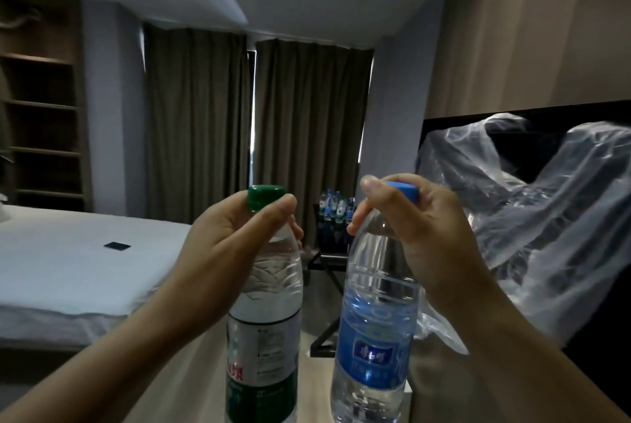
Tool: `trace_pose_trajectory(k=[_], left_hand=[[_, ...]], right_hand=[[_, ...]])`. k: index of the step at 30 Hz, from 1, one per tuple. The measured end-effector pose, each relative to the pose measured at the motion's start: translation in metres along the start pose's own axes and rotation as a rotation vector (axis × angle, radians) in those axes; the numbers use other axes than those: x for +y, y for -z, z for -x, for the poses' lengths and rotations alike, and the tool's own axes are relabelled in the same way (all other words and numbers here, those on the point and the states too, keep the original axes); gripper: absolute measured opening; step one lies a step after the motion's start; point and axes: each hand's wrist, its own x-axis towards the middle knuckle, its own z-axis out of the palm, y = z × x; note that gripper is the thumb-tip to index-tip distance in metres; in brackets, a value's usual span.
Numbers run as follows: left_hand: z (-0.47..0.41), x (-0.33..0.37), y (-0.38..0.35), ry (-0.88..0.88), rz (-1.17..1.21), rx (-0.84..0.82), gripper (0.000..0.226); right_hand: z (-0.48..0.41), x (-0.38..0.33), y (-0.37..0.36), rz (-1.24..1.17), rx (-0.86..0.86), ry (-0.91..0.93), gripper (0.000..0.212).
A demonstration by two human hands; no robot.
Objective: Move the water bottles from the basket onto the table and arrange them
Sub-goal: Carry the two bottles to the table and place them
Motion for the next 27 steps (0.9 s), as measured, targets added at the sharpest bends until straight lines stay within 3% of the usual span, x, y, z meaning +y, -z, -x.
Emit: trace_pose_trajectory(k=[13, 27], left_hand=[[-0.134, -0.159, 0.076, 0.037, -0.010, -0.040, 0.035], [-0.298, -0.318, 0.065, 0.062, -0.100, 0.037, 0.033]], right_hand=[[-0.120, 0.138, -0.093, 0.111, 0.132, -0.058, 0.032], [-0.270, 0.314, -0.104, 0.012, 0.084, -0.031, 0.030]])
